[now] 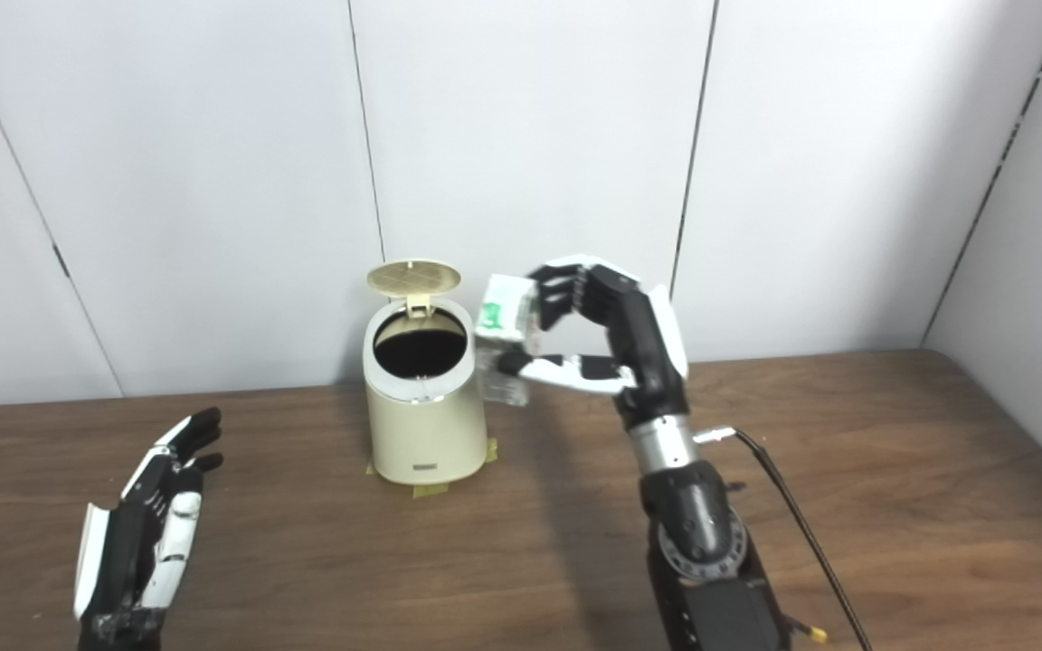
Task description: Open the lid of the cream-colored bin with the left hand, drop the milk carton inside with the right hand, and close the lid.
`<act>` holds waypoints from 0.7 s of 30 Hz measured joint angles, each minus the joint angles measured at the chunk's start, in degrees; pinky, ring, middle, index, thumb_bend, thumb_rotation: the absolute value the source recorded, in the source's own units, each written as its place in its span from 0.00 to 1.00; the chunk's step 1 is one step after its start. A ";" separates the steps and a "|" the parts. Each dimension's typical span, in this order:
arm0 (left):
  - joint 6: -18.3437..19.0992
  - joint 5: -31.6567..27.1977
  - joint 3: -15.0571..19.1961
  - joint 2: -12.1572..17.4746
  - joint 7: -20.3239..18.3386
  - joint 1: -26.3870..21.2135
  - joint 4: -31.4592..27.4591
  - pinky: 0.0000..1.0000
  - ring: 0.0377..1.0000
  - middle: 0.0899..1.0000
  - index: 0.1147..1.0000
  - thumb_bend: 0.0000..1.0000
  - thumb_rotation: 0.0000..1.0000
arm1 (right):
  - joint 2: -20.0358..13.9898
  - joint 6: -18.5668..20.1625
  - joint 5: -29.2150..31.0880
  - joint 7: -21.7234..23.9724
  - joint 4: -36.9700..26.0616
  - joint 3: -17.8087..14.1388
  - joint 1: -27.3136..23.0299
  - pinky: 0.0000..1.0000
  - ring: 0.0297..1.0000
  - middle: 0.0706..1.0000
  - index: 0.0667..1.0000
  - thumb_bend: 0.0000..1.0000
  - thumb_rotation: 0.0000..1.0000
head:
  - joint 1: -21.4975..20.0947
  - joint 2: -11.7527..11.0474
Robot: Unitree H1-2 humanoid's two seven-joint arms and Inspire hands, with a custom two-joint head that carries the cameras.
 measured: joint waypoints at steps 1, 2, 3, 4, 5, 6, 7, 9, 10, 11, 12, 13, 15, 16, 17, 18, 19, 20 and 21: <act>-0.01 0.00 -0.01 -0.01 0.05 -0.01 0.02 0.78 0.85 0.85 0.81 0.29 0.82 | 0.32 -0.29 -0.43 0.01 -0.05 0.25 -0.72 0.35 0.40 0.43 0.49 0.52 0.00 | 0.09 0.00; -0.01 0.00 -0.02 -0.01 0.10 -0.03 0.07 0.78 0.85 0.85 0.81 0.29 0.81 | 0.70 -0.66 -1.21 -0.11 -0.11 0.41 -1.37 0.34 0.40 0.43 0.49 0.52 0.00 | 0.18 0.00; -0.01 0.00 -0.04 -0.01 0.12 -0.06 0.15 0.78 0.85 0.85 0.81 0.29 0.81 | 1.02 -1.10 -1.98 -0.37 -0.12 0.58 -1.94 0.33 0.40 0.43 0.49 0.52 0.00 | 0.26 0.00; -0.01 0.00 -0.09 -0.01 0.11 -0.09 0.19 0.78 0.85 0.85 0.81 0.29 0.81 | 1.30 -1.40 -2.65 -0.57 -0.12 0.78 -2.43 0.32 0.40 0.44 0.49 0.52 0.00 | 0.27 0.00; -0.01 -0.01 -0.13 -0.01 0.11 -0.11 0.20 0.79 0.85 0.85 0.81 0.29 0.81 | 1.55 -1.88 -3.49 -0.84 -0.02 1.04 -2.91 0.31 0.39 0.44 0.49 0.51 0.00 | 0.35 0.00; -0.01 -0.02 -0.15 -0.03 0.11 -0.13 0.20 0.79 0.86 0.85 0.81 0.29 0.81 | 1.71 -2.69 -4.59 -1.19 0.11 1.33 -3.30 0.30 0.39 0.43 0.49 0.51 0.00 | 0.44 0.00; -0.01 -0.02 -0.18 -0.03 0.11 -0.15 0.20 0.79 0.86 0.86 0.81 0.29 0.81 | 1.84 -3.49 -5.74 -1.55 0.30 1.77 -3.71 0.30 0.39 0.43 0.49 0.51 0.00 | 0.44 0.00; -0.03 -0.02 -0.28 -0.04 0.14 -0.21 0.24 0.79 0.85 0.85 0.81 0.29 0.80 | 1.82 -4.26 -8.93 -3.95 0.81 3.56 -4.42 0.30 0.39 0.44 0.49 0.52 0.00 | 0.62 0.00; -0.07 -0.01 -0.33 -0.04 0.21 -0.22 0.28 0.79 0.85 0.85 0.81 0.29 0.80 | 1.53 -4.35 -10.88 -5.75 1.07 4.92 -4.77 0.31 0.39 0.44 0.49 0.52 0.00 | 0.79 0.00; -0.09 0.01 -0.37 -0.04 0.28 -0.29 0.32 0.79 0.85 0.85 0.81 0.30 0.79 | 1.04 -4.43 -12.54 -7.74 1.24 6.48 -5.06 0.32 0.40 0.44 0.48 0.52 0.00 | 0.88 0.00; -0.11 0.03 -0.39 -0.05 0.36 -0.32 0.34 0.79 0.85 0.84 0.81 0.30 0.79 | 0.51 -4.53 -14.08 -9.88 1.54 8.61 -5.36 0.33 0.40 0.45 0.48 0.52 0.00 | 0.97 0.09; -0.11 0.07 -0.40 -0.06 0.42 -0.33 0.35 0.79 0.85 0.84 0.81 0.30 0.79 | -0.02 -4.59 -15.34 -12.11 1.81 10.58 -5.69 0.33 0.40 0.45 0.48 0.52 0.00 | 1.06 0.09; -0.11 0.13 -0.43 -0.10 0.51 -0.33 0.35 0.78 0.85 0.85 0.81 0.30 0.79 | -1.23 -4.97 -17.54 -17.40 2.76 14.80 -6.60 0.34 0.41 0.45 0.47 0.52 0.00 | 1.58 0.09; -0.11 0.14 -0.43 -0.10 0.56 -0.34 0.35 0.78 0.85 0.85 0.81 0.30 0.79 | -1.87 -5.07 -18.78 -20.02 3.44 16.71 -7.29 0.34 0.41 0.45 0.47 0.52 0.00 | 1.67 0.09; -0.11 0.19 -0.45 -0.13 0.57 -0.36 0.35 0.78 0.85 0.85 0.81 0.31 0.79 | -2.67 -5.10 -20.46 -22.46 4.27 18.96 -7.93 0.36 0.42 0.45 0.46 0.52 0.00 | 1.85 0.00; -0.09 0.23 -0.44 -0.16 0.58 -0.36 0.34 0.79 0.85 0.85 0.81 0.31 0.79 | -3.61 -5.13 -21.99 -25.68 5.29 21.43 -8.72 0.38 0.43 0.44 0.46 0.52 0.00 | 1.85 0.00; -0.10 0.23 -0.45 -0.17 0.58 -0.34 0.34 0.80 0.86 0.85 0.81 0.31 0.79 | -4.47 -5.24 -23.74 -28.18 6.29 23.71 -9.53 0.39 0.43 0.44 0.46 0.52 0.00 | 1.93 0.00; -0.09 0.23 -0.45 -0.19 0.57 -0.33 0.30 0.80 0.86 0.85 0.81 0.31 0.79 | -5.52 -5.35 -25.41 -31.27 7.55 26.35 -10.50 0.40 0.43 0.44 0.46 0.52 0.00 | 2.20 0.09; -0.08 0.24 -0.44 -0.25 0.57 -0.31 0.27 0.80 0.86 0.85 0.81 0.31 0.78 | -6.33 -5.37 -26.85 -33.95 8.59 28.46 -11.45 0.40 0.44 0.44 0.45 0.52 0.00 | 2.29 0.09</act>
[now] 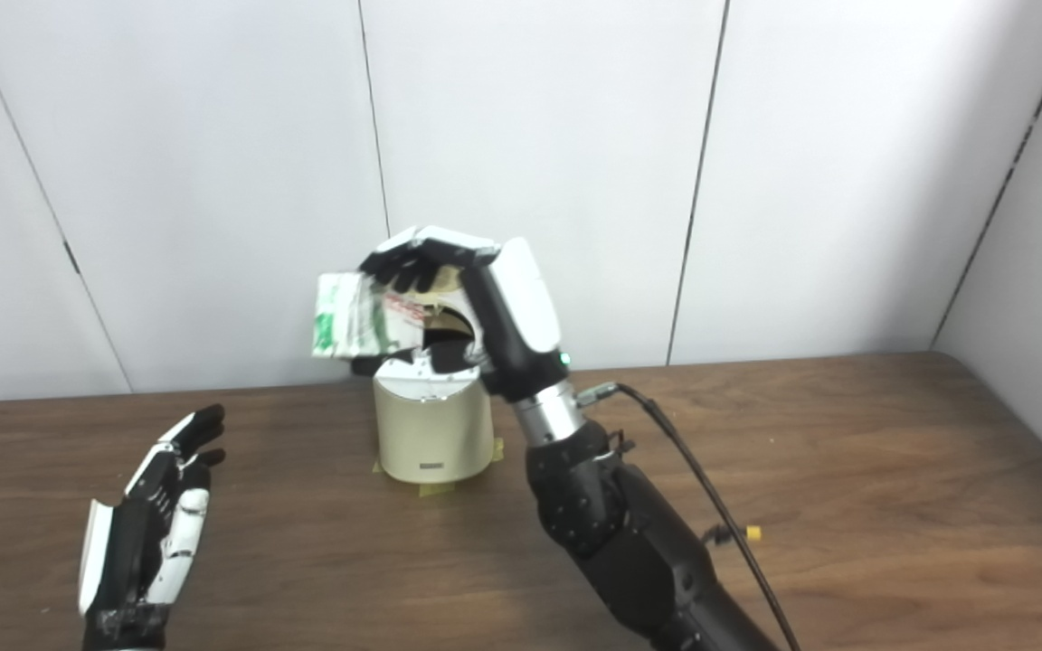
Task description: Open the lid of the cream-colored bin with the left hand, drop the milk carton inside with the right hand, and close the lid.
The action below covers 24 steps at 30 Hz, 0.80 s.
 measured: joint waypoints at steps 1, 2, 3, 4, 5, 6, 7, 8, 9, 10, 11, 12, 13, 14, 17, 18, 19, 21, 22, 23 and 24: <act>0.02 0.00 0.00 -0.06 0.00 0.03 -0.06 0.80 0.86 0.85 0.81 0.31 0.78 | -0.83 -0.06 -1.05 -2.06 0.93 1.96 -0.72 0.41 0.44 0.44 0.45 0.52 0.00 | 0.00 0.00; 0.07 0.07 0.01 -0.13 0.01 0.09 -0.16 0.79 0.85 0.85 0.81 0.31 0.79 | -1.34 -0.06 -1.84 -3.96 1.74 3.75 -1.35 0.41 0.44 0.44 0.45 0.52 0.00 | 0.00 -0.17; 0.14 0.16 0.01 -0.15 0.03 0.13 -0.25 0.80 0.85 0.85 0.81 0.32 0.80 | -1.70 -0.09 -2.46 -5.84 2.36 5.12 -1.84 0.41 0.43 0.44 0.45 0.52 0.00 | 0.00 -0.35; 0.22 0.38 0.03 -0.19 0.08 0.18 -0.30 0.80 0.85 0.85 0.81 0.32 0.80 | -1.91 -0.11 -3.13 -8.05 3.16 6.47 -2.33 0.41 0.43 0.44 0.45 0.52 0.00 | 0.00 -0.35; 0.25 0.64 0.04 -0.21 0.17 0.20 -0.33 0.79 0.85 0.85 0.81 0.32 0.80 | -2.12 -0.14 -4.28 -10.53 4.17 8.05 -3.06 0.40 0.43 0.44 0.46 0.52 0.00 | 0.17 -0.53; 0.25 0.96 0.05 -0.23 0.33 0.23 -0.34 0.79 0.85 0.84 0.81 0.32 0.80 | -2.26 -0.26 -5.57 -12.81 5.51 9.58 -3.83 0.40 0.43 0.44 0.46 0.52 0.00 | 0.35 -0.61; 0.25 1.21 0.04 -0.27 0.57 0.22 -0.34 0.78 0.84 0.84 0.80 0.32 0.80 | -2.37 -0.31 -6.81 -14.40 6.61 10.72 -4.46 0.39 0.43 0.44 0.46 0.52 0.00 | 0.44 -0.62; 0.24 1.27 0.05 -0.31 0.89 0.21 -0.35 0.78 0.84 0.84 0.80 0.31 0.80 | -2.45 -0.36 -7.70 -15.58 7.63 11.72 -5.03 0.39 0.43 0.44 0.46 0.52 0.00 | 0.44 -0.62; 0.24 1.26 0.07 -0.34 1.08 0.21 -0.36 0.78 0.84 0.84 0.80 0.31 0.79 | -2.49 -0.39 -8.39 -16.75 8.43 12.51 -5.47 0.39 0.42 0.44 0.46 0.52 0.00 | 0.61 -0.62; 0.24 1.26 0.06 -0.35 1.20 0.21 -0.41 0.78 0.84 0.83 0.80 0.31 0.79 | -2.47 -0.40 -8.81 -17.53 9.33 13.32 -5.83 0.39 0.42 0.45 0.46 0.52 0.00 | 0.79 -0.53; 0.23 1.26 0.03 -0.37 1.23 0.20 -0.43 0.78 0.84 0.83 0.80 0.31 0.79 | -2.47 -0.40 -9.06 -18.39 9.95 13.90 -6.14 0.39 0.42 0.45 0.46 0.52 0.00 | 0.79 -0.53; 0.23 1.26 0.04 -0.37 1.28 0.21 -0.44 0.77 0.84 0.83 0.80 0.30 0.78 | -2.42 -0.41 -9.32 -19.11 10.65 14.51 -6.41 0.39 0.42 0.45 0.45 0.52 0.00 | 0.79 -0.53; 0.23 1.26 0.03 -0.37 1.30 0.22 -0.46 0.77 0.84 0.83 0.80 0.30 0.78 | -2.36 -0.43 -9.51 -19.90 11.47 15.09 -6.79 0.39 0.42 0.45 0.45 0.52 0.00 | 0.88 -0.53; 0.23 1.27 0.03 -0.36 1.30 0.24 -0.48 0.77 0.84 0.84 0.80 0.31 0.79 | -2.32 -0.48 -9.80 -21.24 12.54 15.76 -7.32 0.39 0.42 0.45 0.45 0.52 0.00 | 0.79 -0.79; 0.23 1.28 0.01 -0.36 1.32 0.27 -0.51 0.77 0.84 0.84 0.81 0.31 0.80 | -2.21 -0.57 -10.59 -24.26 16.72 17.64 -8.84 0.38 0.42 0.45 0.46 0.52 0.00 | 0.97 -1.23; 0.23 1.28 0.01 -0.36 1.33 0.28 -0.51 0.77 0.84 0.84 0.81 0.31 0.80 | -2.16 -0.60 -10.66 -25.27 18.10 18.22 -9.29 0.38 0.42 0.45 0.46 0.52 0.00 | 0.97 -1.23; 0.23 1.30 0.01 -0.36 1.36 0.30 -0.52 0.77 0.84 0.84 0.81 0.31 0.81 | -2.15 -0.62 -10.68 -26.16 19.38 18.91 -9.77 0.38 0.42 0.45 0.46 0.52 0.00 | 0.97 -1.23; 0.23 1.53 0.01 -0.36 1.50 0.33 -0.51 0.77 0.84 0.84 0.80 0.32 0.81 | -2.10 -0.65 -10.43 -27.24 21.72 20.19 -10.73 0.39 0.42 0.45 0.46 0.52 0.00 | 1.41 -1.32; 0.23 1.72 0.00 -0.39 1.55 0.32 -0.51 0.77 0.84 0.84 0.80 0.32 0.82 | -2.10 -0.65 -10.26 -27.48 22.90 20.66 -11.14 0.39 0.42 0.45 0.45 0.52 0.00 | 1.49 -1.41; 0.23 1.91 0.00 -0.44 1.61 0.32 -0.52 0.77 0.84 0.84 0.80 0.32 0.82 | -2.05 -0.65 -10.00 -27.96 23.97 20.97 -11.54 0.39 0.42 0.45 0.45 0.52 0.00 | 1.50 -1.41; 0.24 1.96 0.00 -0.46 1.65 0.32 -0.54 0.77 0.84 0.84 0.80 0.32 0.82 | -1.96 -0.66 -9.71 -28.32 25.06 21.30 -11.99 0.39 0.42 0.45 0.45 0.52 0.00 | 1.41 -1.41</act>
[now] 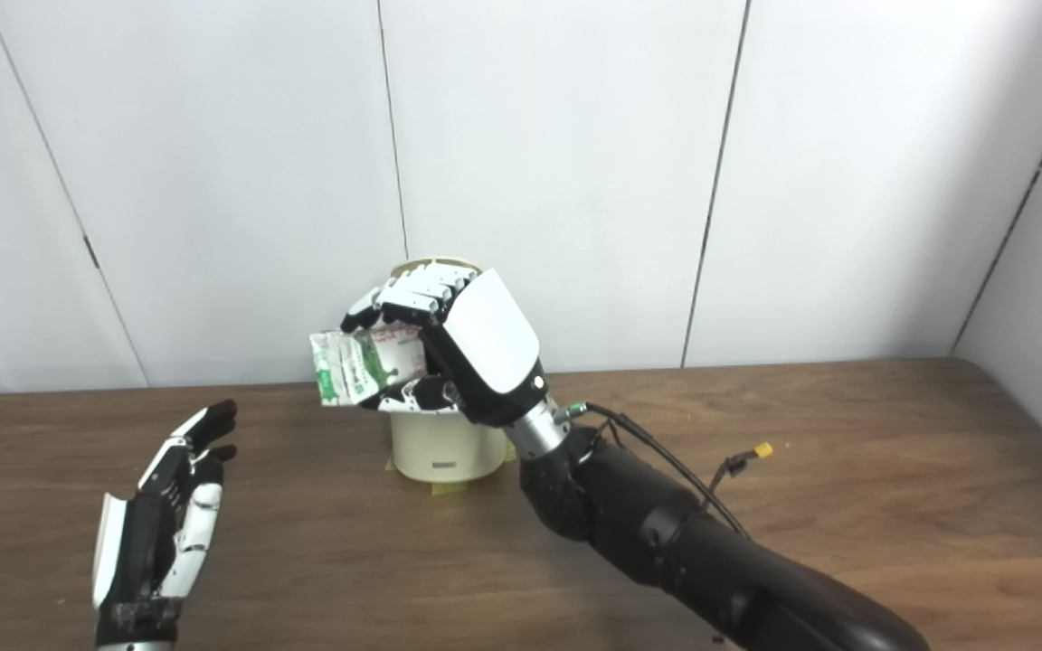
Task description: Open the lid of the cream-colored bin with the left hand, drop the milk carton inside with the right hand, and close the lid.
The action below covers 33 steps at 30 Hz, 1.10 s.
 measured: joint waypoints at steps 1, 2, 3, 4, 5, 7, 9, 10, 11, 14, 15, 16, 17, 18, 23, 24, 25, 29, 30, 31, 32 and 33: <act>0.00 0.03 0.00 -0.01 0.02 0.00 -0.02 0.77 0.84 0.84 0.80 0.32 0.83 | 0.02 0.01 0.43 -0.27 0.68 0.39 -0.34 0.39 0.42 0.45 0.45 0.52 0.00 | 0.00 -0.17; 0.00 0.05 0.00 -0.01 0.04 0.01 -0.03 0.77 0.84 0.85 0.80 0.32 0.83 | 0.13 0.00 0.70 -1.01 1.60 0.95 -0.74 0.39 0.42 0.46 0.45 0.52 0.00 | 0.09 -0.26; 0.00 0.10 0.00 -0.01 0.05 0.01 -0.03 0.77 0.84 0.85 0.80 0.32 0.83 | 0.28 -0.02 0.87 -1.50 2.43 1.27 -1.05 0.39 0.42 0.46 0.45 0.52 0.00 | 0.09 -0.26; 0.00 0.23 0.00 -0.01 0.07 0.02 -0.04 0.76 0.84 0.84 0.80 0.32 0.84 | 0.45 -0.02 1.08 -1.92 3.31 1.56 -1.37 0.39 0.42 0.46 0.45 0.52 0.00 | 0.09 -0.18; 0.01 0.44 -0.02 -0.02 0.09 0.02 -0.09 0.76 0.84 0.84 0.80 0.32 0.84 | 0.62 -0.02 1.48 -2.14 4.20 1.78 -1.68 0.39 0.42 0.46 0.45 0.52 0.00 | 0.09 -0.18; 0.02 0.76 -0.06 -0.10 0.09 0.03 -0.32 0.76 0.84 0.84 0.80 0.32 0.84 | 0.75 -0.04 2.53 -2.32 5.09 1.90 -1.77 0.40 0.42 0.46 0.45 0.52 0.00 | 0.09 -0.18; 0.02 0.79 -0.06 -0.10 0.08 0.08 -0.39 0.76 0.84 0.84 0.80 0.33 0.84 | 0.96 -0.04 3.36 -2.30 5.94 1.89 -1.77 0.41 0.42 0.46 0.45 0.52 0.00 | 0.17 -0.35; 0.03 0.79 -0.06 -0.10 0.08 0.09 -0.41 0.76 0.84 0.84 0.80 0.34 0.84 | 0.97 -0.04 3.70 -2.22 6.18 1.88 -1.76 0.41 0.42 0.46 0.45 0.52 0.00 | 0.17 -0.35; 0.04 0.79 -0.06 -0.10 0.08 0.10 -0.41 0.76 0.84 0.84 0.80 0.34 0.83 | 0.99 -0.05 3.98 -2.12 6.42 1.84 -1.76 0.41 0.42 0.46 0.45 0.52 0.00 | 0.26 -0.44; 0.18 0.82 -0.05 -0.10 0.08 0.16 -0.48 0.77 0.84 0.84 0.80 0.33 0.82 | 1.11 -0.05 4.81 -1.94 7.59 1.73 -1.79 0.41 0.42 0.46 0.45 0.52 0.00 | 0.35 -0.44; 0.18 0.92 -0.06 -0.10 0.09 0.18 -0.51 0.77 0.84 0.84 0.80 0.33 0.81 | 1.15 -0.05 4.95 -1.94 8.09 1.74 -1.79 0.41 0.42 0.46 0.45 0.52 0.00 | 0.44 -0.44; 0.18 1.04 -0.09 -0.10 0.11 0.18 -0.51 0.77 0.84 0.84 0.80 0.32 0.81 | 1.14 -0.04 5.03 -1.94 8.42 1.76 -1.79 0.41 0.42 0.46 0.45 0.52 0.00 | 0.44 -0.44; 0.17 1.25 -0.10 -0.10 0.14 0.18 -0.50 0.77 0.84 0.84 0.80 0.32 0.81 | 1.15 -0.05 5.05 -1.95 8.66 1.77 -1.79 0.41 0.43 0.46 0.45 0.52 0.00 | 0.53 -0.53; 0.16 1.41 -0.12 -0.10 0.18 0.18 -0.50 0.77 0.84 0.84 0.80 0.32 0.82 | 1.17 -0.05 5.05 -1.96 8.90 1.77 -1.81 0.42 0.43 0.46 0.45 0.52 0.00 | 0.61 -0.70; 0.17 2.05 -0.27 -0.21 0.44 0.16 -0.50 0.77 0.84 0.84 0.80 0.32 0.82 | 1.35 -0.05 5.31 -2.05 10.30 1.90 -1.90 0.41 0.42 0.46 0.45 0.52 0.00 | 1.05 -0.88; 0.16 2.22 -0.27 -0.22 0.51 0.15 -0.50 0.77 0.83 0.83 0.80 0.32 0.81 | 1.37 -0.05 5.37 -2.08 10.38 1.95 -1.91 0.41 0.43 0.46 0.45 0.52 0.00 | 1.05 -0.88; 0.16 2.45 -0.27 -0.24 0.58 0.15 -0.50 0.77 0.84 0.84 0.80 0.32 0.81 | 1.41 -0.05 5.47 -2.12 10.48 2.05 -1.92 0.41 0.43 0.46 0.45 0.52 0.00 | 1.05 -0.88; 0.13 2.70 -0.30 -0.34 0.77 0.11 -0.50 0.77 0.84 0.84 0.80 0.33 0.81 | 1.53 -0.05 5.71 -2.29 11.43 2.12 -1.93 0.41 0.43 0.46 0.45 0.52 0.00 | 1.40 -1.14; 0.13 2.70 -0.30 -0.34 0.89 0.11 -0.49 0.77 0.84 0.84 0.80 0.33 0.81 | 1.53 -0.05 5.85 -2.29 11.56 2.12 -1.93 0.41 0.43 0.46 0.45 0.52 0.00 | 1.49 -1.14; 0.12 2.70 -0.30 -0.34 0.99 0.12 -0.48 0.77 0.83 0.84 0.80 0.33 0.80 | 1.52 -0.05 5.87 -2.32 11.67 2.13 -1.93 0.41 0.43 0.46 0.45 0.52 0.00 | 1.58 -1.14; 0.08 2.75 -0.32 -0.34 1.17 0.11 -0.47 0.77 0.83 0.84 0.80 0.32 0.79 | 1.54 -0.05 5.87 -2.46 11.82 2.19 -1.93 0.41 0.43 0.46 0.45 0.52 0.00 | 1.58 -1.14; 0.04 2.85 -0.36 -0.34 1.46 0.10 -0.46 0.77 0.83 0.83 0.80 0.31 0.78 | 1.55 -0.05 5.87 -2.72 12.04 2.28 -1.94 0.41 0.43 0.46 0.45 0.52 0.00 | 1.58 -1.14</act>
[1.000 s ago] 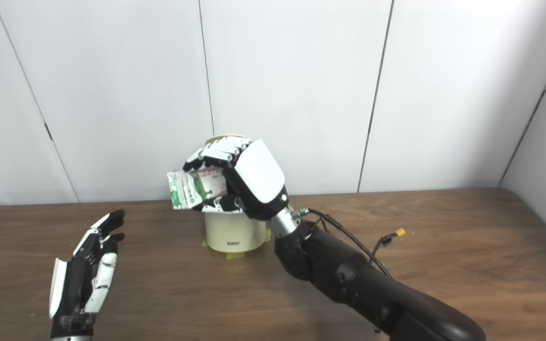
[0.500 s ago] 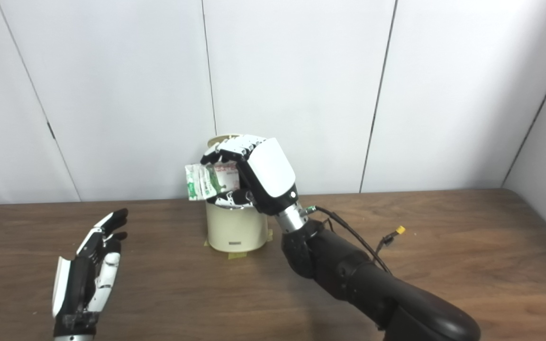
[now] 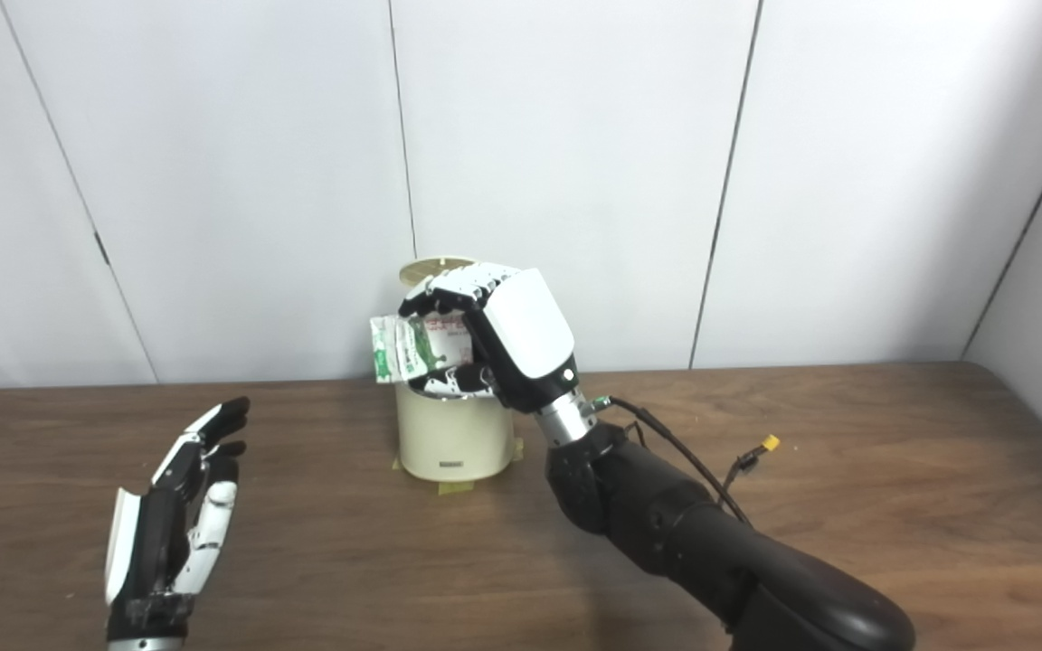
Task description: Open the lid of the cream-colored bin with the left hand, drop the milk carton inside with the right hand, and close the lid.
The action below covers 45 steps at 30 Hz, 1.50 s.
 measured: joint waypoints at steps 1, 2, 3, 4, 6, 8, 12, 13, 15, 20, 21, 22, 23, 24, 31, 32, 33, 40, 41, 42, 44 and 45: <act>-0.06 0.03 -0.02 -0.01 0.24 -0.01 0.00 0.77 0.83 0.83 0.80 0.31 0.78 | 0.00 0.00 0.00 -0.13 0.21 0.10 0.00 0.41 0.43 0.46 0.45 0.52 0.00 | 0.00 0.09; -0.10 0.06 -0.08 0.00 0.35 -0.01 0.01 0.77 0.83 0.83 0.80 0.32 0.79 | 0.00 0.00 0.01 -0.30 0.37 0.17 0.00 0.41 0.43 0.45 0.45 0.52 0.00 | 0.00 0.09; -0.15 0.11 -0.15 0.01 0.43 -0.02 0.01 0.77 0.83 0.83 0.80 0.32 0.79 | 0.00 0.00 0.02 -0.39 0.48 0.19 0.00 0.41 0.43 0.45 0.45 0.52 0.00 | 0.00 0.17; -0.21 0.13 -0.25 0.03 0.49 -0.03 0.03 0.77 0.83 0.83 0.80 0.32 0.79 | 0.00 0.00 0.06 -0.44 0.52 0.22 0.00 0.41 0.43 0.45 0.45 0.52 0.00 | 0.00 0.18; -0.26 0.14 -0.30 0.04 0.57 -0.04 0.07 0.76 0.83 0.83 0.80 0.32 0.79 | -0.01 0.00 0.21 -0.45 0.52 0.32 0.00 0.41 0.43 0.46 0.44 0.52 0.00 | -0.09 0.26; -0.25 0.13 -0.30 0.03 0.64 -0.05 0.07 0.77 0.83 0.84 0.80 0.32 0.80 | -0.01 0.00 0.36 -0.44 0.51 0.33 0.00 0.43 0.44 0.47 0.42 0.51 0.00 | -0.09 0.18; -0.24 0.13 -0.35 0.04 0.63 -0.07 0.07 0.77 0.84 0.84 0.80 0.32 0.80 | -0.06 0.00 0.67 -0.42 0.44 0.41 0.00 0.46 0.46 0.50 0.40 0.51 0.00 | -0.26 0.09; -0.24 0.13 -0.35 0.05 0.63 -0.06 0.07 0.77 0.84 0.84 0.80 0.32 0.80 | -0.12 0.00 0.66 -0.42 0.38 0.54 0.00 0.47 0.47 0.50 0.40 0.51 0.00 | -0.26 0.09; -0.24 0.08 -0.35 0.05 0.62 -0.06 0.07 0.77 0.84 0.84 0.80 0.32 0.79 | -0.23 0.00 0.63 -0.43 0.24 0.72 0.01 0.55 0.61 0.47 0.43 0.52 0.00 | -0.35 0.26; -0.24 0.05 -0.40 0.07 0.61 -0.06 0.07 0.77 0.84 0.84 0.80 0.32 0.80 | -0.31 -0.04 0.20 -1.24 0.21 0.83 0.01 0.69 0.76 0.67 0.45 0.52 0.11 | -0.27 0.18; -0.24 0.05 -0.43 0.08 0.61 -0.07 0.07 0.77 0.84 0.84 0.81 0.33 0.80 | -0.31 -0.04 0.17 -1.32 0.25 0.83 0.01 0.70 0.77 0.68 0.45 0.52 0.12 | -0.26 0.18; -0.24 0.03 -0.47 0.12 0.58 -0.07 0.07 0.78 0.84 0.85 0.81 0.33 0.81 | -0.32 -0.05 0.16 -1.35 0.27 0.81 0.01 0.69 0.77 0.69 0.45 0.51 0.12 | -0.26 0.18; -0.23 -0.02 -0.51 0.13 0.53 -0.07 0.07 0.78 0.84 0.85 0.81 0.33 0.81 | -0.32 -0.07 0.15 -1.38 0.31 0.78 0.01 0.69 0.77 0.70 0.45 0.51 0.12 | -0.26 0.18; -0.23 0.00 -0.56 0.16 0.50 -0.09 0.08 0.77 0.84 0.84 0.81 0.33 0.81 | -0.32 -0.08 0.16 -1.41 0.36 0.71 0.00 0.69 0.77 0.70 0.45 0.51 0.13 | -0.26 0.18; -0.17 0.26 -0.72 0.20 0.55 -0.08 0.08 0.77 0.84 0.84 0.80 0.33 0.80 | -0.32 -0.12 0.09 -1.09 0.61 -0.40 0.01 0.68 0.79 0.74 0.46 0.52 0.13 | -0.26 0.26; -0.17 0.26 -0.73 0.20 0.55 -0.08 0.08 0.76 0.83 0.84 0.80 0.33 0.80 | -0.31 -0.12 -0.02 -1.05 0.88 -0.61 0.01 0.68 0.79 0.75 0.46 0.52 0.13 | -0.35 0.26; -0.17 0.26 -0.73 0.20 0.55 -0.08 0.08 0.77 0.83 0.84 0.80 0.33 0.80 | -0.30 -0.12 -0.10 -1.04 1.07 -0.84 0.01 0.67 0.79 0.75 0.46 0.52 0.13 | -0.35 0.26; -0.17 0.18 -0.73 0.22 0.51 -0.07 0.08 0.78 0.84 0.84 0.81 0.33 0.80 | -0.31 -0.12 -0.87 -0.55 1.25 -2.65 0.06 0.69 0.79 0.76 0.46 0.51 0.14 | -0.79 0.26; -0.17 0.00 -0.73 0.25 0.47 -0.07 0.08 0.78 0.84 0.84 0.81 0.33 0.80 | -0.33 -0.12 -0.86 -0.55 1.02 -2.82 0.09 0.69 0.78 0.76 0.46 0.51 0.14 | -0.79 0.26; -0.17 -0.07 -0.73 0.28 0.41 -0.07 0.08 0.78 0.84 0.84 0.81 0.32 0.81 | -0.35 -0.12 -0.83 -0.56 0.74 -2.89 0.10 0.67 0.77 0.75 0.46 0.51 0.15 | -0.97 0.18; -0.17 -0.11 -0.74 0.29 0.34 -0.07 0.08 0.78 0.84 0.85 0.81 0.32 0.81 | -0.56 -0.12 -0.66 -0.83 -0.64 -2.94 0.23 0.64 0.74 0.74 0.46 0.51 0.15 | -1.05 0.18; -0.17 -0.11 -0.74 0.31 0.33 -0.07 0.09 0.78 0.84 0.85 0.81 0.32 0.81 | -0.55 -0.12 -0.58 -1.11 -1.07 -3.12 0.26 0.60 0.70 0.72 0.46 0.51 0.15 | -1.05 0.09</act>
